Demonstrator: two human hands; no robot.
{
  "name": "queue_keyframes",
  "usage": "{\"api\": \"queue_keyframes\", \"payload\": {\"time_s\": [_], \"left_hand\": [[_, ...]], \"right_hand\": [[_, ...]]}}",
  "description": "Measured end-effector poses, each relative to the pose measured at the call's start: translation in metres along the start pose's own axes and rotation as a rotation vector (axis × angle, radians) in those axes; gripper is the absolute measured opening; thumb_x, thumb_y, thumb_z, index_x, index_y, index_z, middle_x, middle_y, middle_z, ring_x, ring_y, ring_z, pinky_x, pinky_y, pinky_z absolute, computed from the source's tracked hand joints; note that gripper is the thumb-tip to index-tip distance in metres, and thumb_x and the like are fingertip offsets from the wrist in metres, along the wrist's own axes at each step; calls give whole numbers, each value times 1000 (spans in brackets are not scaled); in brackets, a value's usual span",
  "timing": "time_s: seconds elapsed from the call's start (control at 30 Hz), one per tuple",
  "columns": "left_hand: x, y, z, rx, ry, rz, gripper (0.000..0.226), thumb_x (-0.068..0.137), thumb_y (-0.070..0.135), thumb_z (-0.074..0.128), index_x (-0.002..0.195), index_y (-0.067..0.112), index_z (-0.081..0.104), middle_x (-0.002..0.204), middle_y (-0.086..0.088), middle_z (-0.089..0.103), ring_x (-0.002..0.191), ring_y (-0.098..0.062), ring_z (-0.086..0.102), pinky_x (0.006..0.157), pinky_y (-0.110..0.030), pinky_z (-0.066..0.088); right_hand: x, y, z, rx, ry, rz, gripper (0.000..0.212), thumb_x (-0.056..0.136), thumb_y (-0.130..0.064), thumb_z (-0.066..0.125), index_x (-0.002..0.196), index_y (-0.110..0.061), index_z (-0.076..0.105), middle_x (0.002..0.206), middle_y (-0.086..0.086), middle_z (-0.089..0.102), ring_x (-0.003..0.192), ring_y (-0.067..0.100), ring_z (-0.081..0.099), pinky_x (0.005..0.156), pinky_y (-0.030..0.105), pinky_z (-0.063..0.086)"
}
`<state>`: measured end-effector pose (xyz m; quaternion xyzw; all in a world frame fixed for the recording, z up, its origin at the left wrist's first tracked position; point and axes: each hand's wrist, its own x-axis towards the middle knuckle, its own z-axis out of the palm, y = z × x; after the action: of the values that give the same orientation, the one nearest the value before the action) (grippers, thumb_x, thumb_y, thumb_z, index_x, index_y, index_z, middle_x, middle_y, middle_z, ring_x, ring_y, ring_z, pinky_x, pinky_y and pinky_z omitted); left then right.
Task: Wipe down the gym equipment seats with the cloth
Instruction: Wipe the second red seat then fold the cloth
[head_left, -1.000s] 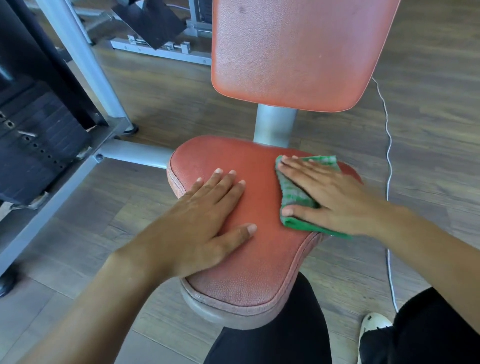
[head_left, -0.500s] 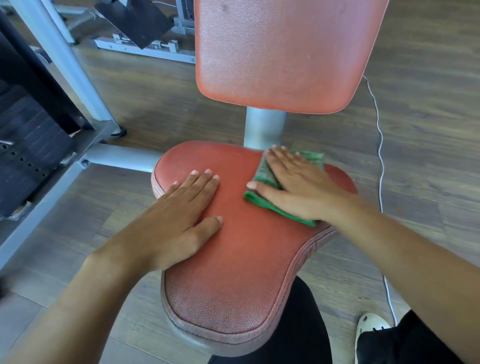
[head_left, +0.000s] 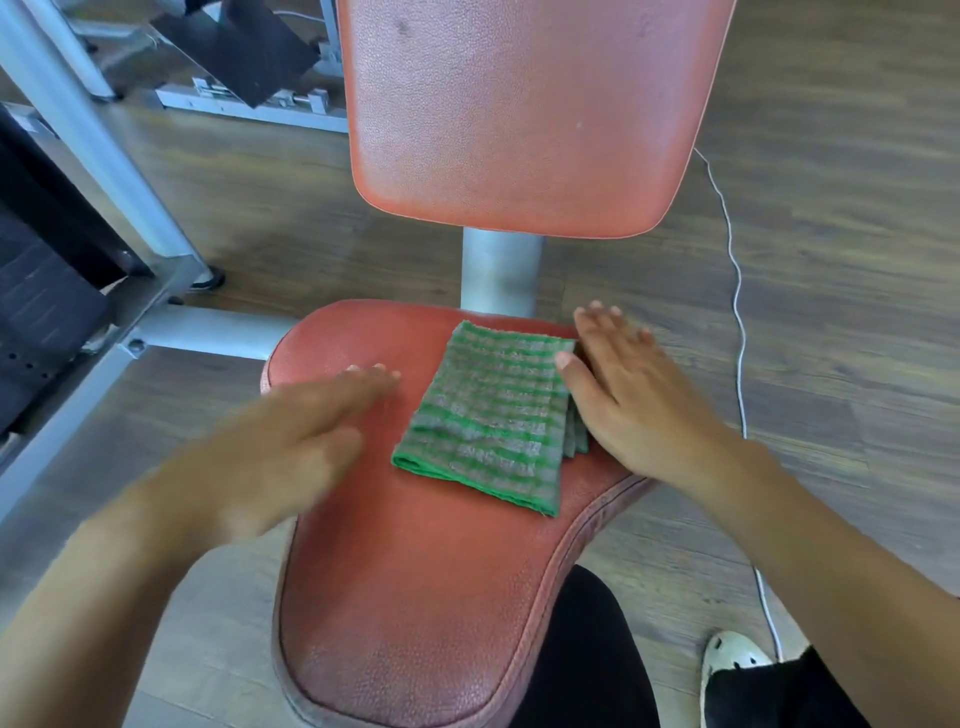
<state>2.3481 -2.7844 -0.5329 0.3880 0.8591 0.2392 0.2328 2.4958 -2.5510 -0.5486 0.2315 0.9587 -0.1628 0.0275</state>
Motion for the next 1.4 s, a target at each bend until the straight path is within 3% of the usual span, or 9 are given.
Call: {"api": "queue_keyframes", "payload": {"time_s": [0.1,0.2,0.33,0.5,0.7,0.87,0.97,1.13,1.4], "left_hand": [[6,52,1,-153,309,92,59,69,39,41,126,39,56,120,15,62,112,0,53,93,-19,41],[30,89,29,-25,181,160,57,97,28,42,150,24,22,156,6,22,139,-2,16,102,-4,9],[45,79,62,375,5,197,66,96,56,8,152,25,-5,160,3,-12,145,-11,-16,117,-30,-10],[46,43,40,472,34,136,89,70,70,-9,151,36,3,160,8,-5,146,-9,-10,117,-32,-7],[87,31,26,565,52,101,97,70,65,-8,152,17,14,161,-5,1,147,-17,-8,116,-35,-10],[66,37,33,489,-34,342,83,75,64,-4,151,31,2,158,10,-8,145,-4,-9,115,-20,-11],[51,12,15,464,-39,261,72,76,66,-4,144,43,-6,155,17,-9,144,1,-9,115,-19,-11],[84,-5,3,508,56,16,95,69,73,-5,152,28,8,161,1,1,147,-15,0,118,-31,-1],[49,-11,4,427,53,206,73,77,69,2,144,41,2,156,17,1,145,-2,-4,115,-21,-8]], "right_hand": [[0,3,8,11,-16,25,60,101,-44,13,154,-15,9,162,2,3,148,12,-1,118,30,-5],[1,3,13,61,48,27,65,96,-46,5,153,-16,16,161,-1,10,147,10,4,119,29,-2],[1,6,16,104,103,12,73,87,-44,2,152,-18,20,160,-2,14,147,8,6,118,26,-3],[2,6,17,56,111,-6,88,77,-52,-8,153,-19,19,161,-2,13,147,9,6,117,26,-3],[4,3,15,-3,72,-9,75,86,-51,9,153,-18,15,161,1,10,148,13,5,117,28,-4],[5,4,15,-8,67,-11,76,85,-51,11,154,-18,13,161,1,9,148,12,3,117,29,-4],[5,5,15,0,72,-14,77,85,-52,10,153,-18,15,161,1,11,148,12,4,117,28,-4],[6,4,15,-15,81,-8,79,83,-55,7,153,-18,14,161,1,11,147,12,5,116,27,-4],[5,1,13,-10,55,2,77,84,-52,11,153,-18,13,161,1,9,148,12,4,117,28,-3]]}}
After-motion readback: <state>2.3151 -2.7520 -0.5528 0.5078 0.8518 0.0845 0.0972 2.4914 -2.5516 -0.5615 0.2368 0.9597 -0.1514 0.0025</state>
